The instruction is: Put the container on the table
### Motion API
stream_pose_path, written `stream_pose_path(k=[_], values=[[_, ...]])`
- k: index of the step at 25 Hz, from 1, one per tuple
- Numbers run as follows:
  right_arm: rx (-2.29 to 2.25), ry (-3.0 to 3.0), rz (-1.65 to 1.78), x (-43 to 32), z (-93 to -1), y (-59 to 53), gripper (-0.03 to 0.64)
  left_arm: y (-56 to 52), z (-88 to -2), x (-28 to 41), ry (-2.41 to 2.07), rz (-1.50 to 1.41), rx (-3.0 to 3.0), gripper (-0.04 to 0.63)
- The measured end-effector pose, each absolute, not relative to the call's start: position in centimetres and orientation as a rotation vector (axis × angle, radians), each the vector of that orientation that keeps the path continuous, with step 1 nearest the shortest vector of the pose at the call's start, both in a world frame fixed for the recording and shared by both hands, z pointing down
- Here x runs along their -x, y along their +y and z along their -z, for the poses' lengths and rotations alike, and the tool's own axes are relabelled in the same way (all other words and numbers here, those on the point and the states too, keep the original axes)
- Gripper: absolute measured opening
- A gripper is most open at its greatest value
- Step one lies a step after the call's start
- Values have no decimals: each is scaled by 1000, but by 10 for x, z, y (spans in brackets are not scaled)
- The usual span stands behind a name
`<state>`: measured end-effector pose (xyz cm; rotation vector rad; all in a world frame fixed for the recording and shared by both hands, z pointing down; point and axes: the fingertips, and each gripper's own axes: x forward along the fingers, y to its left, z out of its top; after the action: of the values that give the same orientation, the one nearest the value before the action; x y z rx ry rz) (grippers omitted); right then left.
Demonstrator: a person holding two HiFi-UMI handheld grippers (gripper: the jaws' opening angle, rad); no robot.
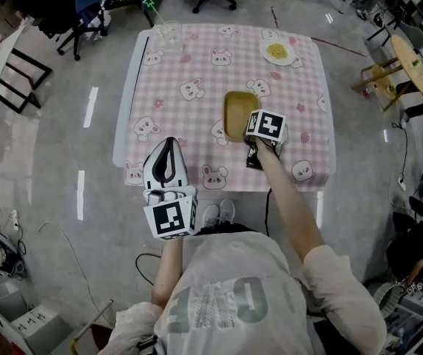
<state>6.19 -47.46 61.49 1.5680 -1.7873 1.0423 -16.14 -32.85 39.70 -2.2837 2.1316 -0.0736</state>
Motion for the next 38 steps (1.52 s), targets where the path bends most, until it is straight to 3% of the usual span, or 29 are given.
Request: stream_pose_path(k=[11, 13, 15, 25, 29, 34, 38], values=[[-1570, -1796, -1052, -59, -621, -475, 45, -332, -398, 164, 2141, 78, 2274, 29], [-1552, -1815, -1095, -55, -620, -478, 171, -333, -397, 164, 2140, 70, 2275, 29], [-1541, -1832, -1123, -53, -617, -482, 198, -334, -396, 163, 2135, 64, 2277, 29], [-1631, -2066, -894, -51, -514, -516, 190, -340, -382, 160, 2095, 8, 2293, 29], [-1728, -2300, -664, -50, -439, -500, 57, -344, -371, 158, 2071, -11, 2288, 29], [-1794, -2580, -331, -44, -373, -443, 34, -348, -359, 151, 2001, -23, 2298, 29], [-1808, -2593, -183, -46, -370, -397, 31, -346, -357, 140, 1963, -20, 2315, 29]])
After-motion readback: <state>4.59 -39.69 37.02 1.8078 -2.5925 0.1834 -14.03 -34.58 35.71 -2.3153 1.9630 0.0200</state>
